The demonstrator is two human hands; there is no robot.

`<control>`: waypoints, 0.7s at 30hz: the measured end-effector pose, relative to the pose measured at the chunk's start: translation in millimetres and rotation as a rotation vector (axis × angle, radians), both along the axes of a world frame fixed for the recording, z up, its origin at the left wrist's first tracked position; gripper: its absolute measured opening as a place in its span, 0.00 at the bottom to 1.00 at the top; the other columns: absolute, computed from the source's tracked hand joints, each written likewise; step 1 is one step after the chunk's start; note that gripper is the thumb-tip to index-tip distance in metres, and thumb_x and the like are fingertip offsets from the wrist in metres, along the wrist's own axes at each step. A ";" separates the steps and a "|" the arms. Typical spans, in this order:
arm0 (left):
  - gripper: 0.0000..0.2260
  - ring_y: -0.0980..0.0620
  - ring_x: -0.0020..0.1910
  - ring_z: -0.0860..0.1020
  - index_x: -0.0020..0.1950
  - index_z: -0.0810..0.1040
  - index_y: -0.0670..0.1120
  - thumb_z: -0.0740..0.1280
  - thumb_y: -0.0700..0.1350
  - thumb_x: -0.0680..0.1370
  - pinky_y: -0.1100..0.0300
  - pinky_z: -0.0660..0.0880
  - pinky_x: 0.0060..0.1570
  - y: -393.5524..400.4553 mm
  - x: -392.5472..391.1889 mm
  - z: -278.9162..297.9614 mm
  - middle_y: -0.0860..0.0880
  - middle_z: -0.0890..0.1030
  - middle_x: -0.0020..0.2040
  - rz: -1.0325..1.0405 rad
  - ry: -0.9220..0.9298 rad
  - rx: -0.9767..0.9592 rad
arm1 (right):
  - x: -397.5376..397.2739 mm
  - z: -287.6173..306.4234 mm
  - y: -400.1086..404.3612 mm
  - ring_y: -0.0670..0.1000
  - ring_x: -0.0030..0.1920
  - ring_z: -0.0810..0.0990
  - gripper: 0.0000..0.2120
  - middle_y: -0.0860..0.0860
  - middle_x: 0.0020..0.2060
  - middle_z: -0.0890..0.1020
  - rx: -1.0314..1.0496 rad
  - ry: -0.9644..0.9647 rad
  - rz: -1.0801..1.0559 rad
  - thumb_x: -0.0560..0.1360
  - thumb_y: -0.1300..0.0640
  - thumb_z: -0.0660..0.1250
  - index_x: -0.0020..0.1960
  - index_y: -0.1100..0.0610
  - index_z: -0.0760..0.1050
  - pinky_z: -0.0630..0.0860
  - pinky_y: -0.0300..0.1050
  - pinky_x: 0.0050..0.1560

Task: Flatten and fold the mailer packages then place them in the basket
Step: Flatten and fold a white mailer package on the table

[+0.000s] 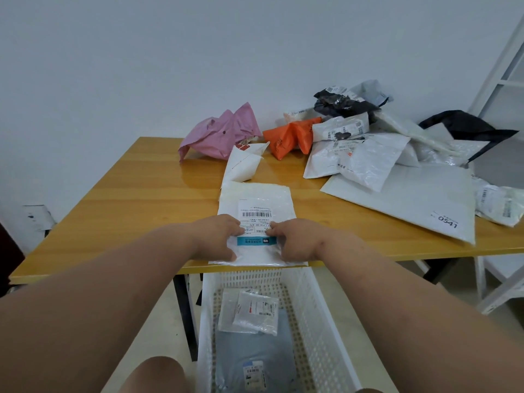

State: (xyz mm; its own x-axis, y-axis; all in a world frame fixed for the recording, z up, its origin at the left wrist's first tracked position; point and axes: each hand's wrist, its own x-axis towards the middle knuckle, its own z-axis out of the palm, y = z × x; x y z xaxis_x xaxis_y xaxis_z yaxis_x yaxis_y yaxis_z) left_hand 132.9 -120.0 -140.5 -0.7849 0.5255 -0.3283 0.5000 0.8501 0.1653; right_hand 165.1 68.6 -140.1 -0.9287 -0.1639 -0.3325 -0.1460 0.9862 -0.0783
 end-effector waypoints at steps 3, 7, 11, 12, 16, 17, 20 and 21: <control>0.27 0.50 0.74 0.63 0.78 0.62 0.49 0.66 0.50 0.80 0.58 0.61 0.71 1.7 -2.5 -0.6 0.50 0.63 0.76 0.038 0.009 0.043 | -2.9 2.3 -3.7 0.51 0.61 0.75 0.19 0.49 0.65 0.76 -0.106 0.052 -0.098 0.79 0.56 0.60 0.69 0.49 0.74 0.73 0.41 0.59; 0.22 0.47 0.68 0.69 0.77 0.62 0.50 0.57 0.52 0.83 0.53 0.69 0.66 14.3 -12.2 -8.6 0.47 0.67 0.71 0.102 0.115 0.071 | -14.7 -5.1 -12.3 0.50 0.47 0.77 0.14 0.51 0.52 0.79 -0.085 0.229 -0.135 0.80 0.45 0.59 0.56 0.52 0.78 0.74 0.44 0.44; 0.16 0.48 0.57 0.71 0.66 0.72 0.50 0.52 0.54 0.84 0.51 0.72 0.57 23.7 -21.0 -22.0 0.46 0.71 0.59 0.121 0.329 -0.016 | -20.2 -17.5 -17.0 0.54 0.59 0.71 0.17 0.53 0.60 0.72 -0.044 0.369 -0.167 0.82 0.46 0.55 0.66 0.53 0.69 0.73 0.51 0.58; 0.15 0.48 0.57 0.70 0.64 0.72 0.50 0.52 0.54 0.84 0.52 0.72 0.58 24.8 -23.7 -24.9 0.46 0.70 0.59 0.131 0.366 -0.004 | -21.8 -19.1 -16.3 0.55 0.62 0.69 0.17 0.54 0.62 0.70 -0.035 0.396 -0.170 0.82 0.48 0.55 0.68 0.53 0.68 0.71 0.52 0.61; 0.18 0.45 0.75 0.58 0.71 0.64 0.45 0.51 0.52 0.84 0.50 0.59 0.74 30.1 -37.4 -32.5 0.44 0.60 0.75 0.160 0.336 0.137 | -34.0 -23.3 -15.3 0.56 0.76 0.56 0.23 0.55 0.77 0.58 -0.115 0.366 -0.175 0.84 0.50 0.50 0.78 0.55 0.56 0.58 0.50 0.75; 0.21 0.45 0.78 0.50 0.75 0.60 0.43 0.50 0.52 0.85 0.50 0.54 0.76 31.3 -39.9 -33.3 0.44 0.53 0.79 0.178 0.290 0.159 | -38.7 -26.5 -16.2 0.55 0.78 0.50 0.25 0.55 0.79 0.53 -0.130 0.337 -0.166 0.84 0.50 0.47 0.79 0.56 0.52 0.52 0.50 0.77; 0.26 0.46 0.79 0.41 0.80 0.46 0.43 0.45 0.52 0.85 0.49 0.46 0.78 33.4 -48.7 -45.0 0.45 0.42 0.81 0.179 0.218 0.135 | -49.0 -38.3 -20.0 0.54 0.79 0.42 0.27 0.56 0.80 0.47 -0.107 0.275 -0.099 0.84 0.48 0.41 0.80 0.60 0.46 0.44 0.51 0.78; 0.26 0.46 0.79 0.40 0.80 0.43 0.44 0.43 0.52 0.85 0.49 0.45 0.78 33.8 -50.9 -50.9 0.45 0.41 0.81 0.167 0.210 0.111 | -50.8 -42.7 -20.3 0.53 0.79 0.41 0.28 0.55 0.80 0.46 -0.129 0.259 -0.115 0.84 0.47 0.40 0.80 0.59 0.45 0.44 0.52 0.78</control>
State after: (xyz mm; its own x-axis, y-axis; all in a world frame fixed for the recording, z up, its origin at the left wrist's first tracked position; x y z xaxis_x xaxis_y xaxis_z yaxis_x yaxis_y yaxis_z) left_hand 82.0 -86.1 -191.4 -0.9083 0.4069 -0.0976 0.3876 0.9061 0.1697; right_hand 114.3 48.2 -182.8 -0.9947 -0.0788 -0.0660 -0.0659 0.9817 -0.1786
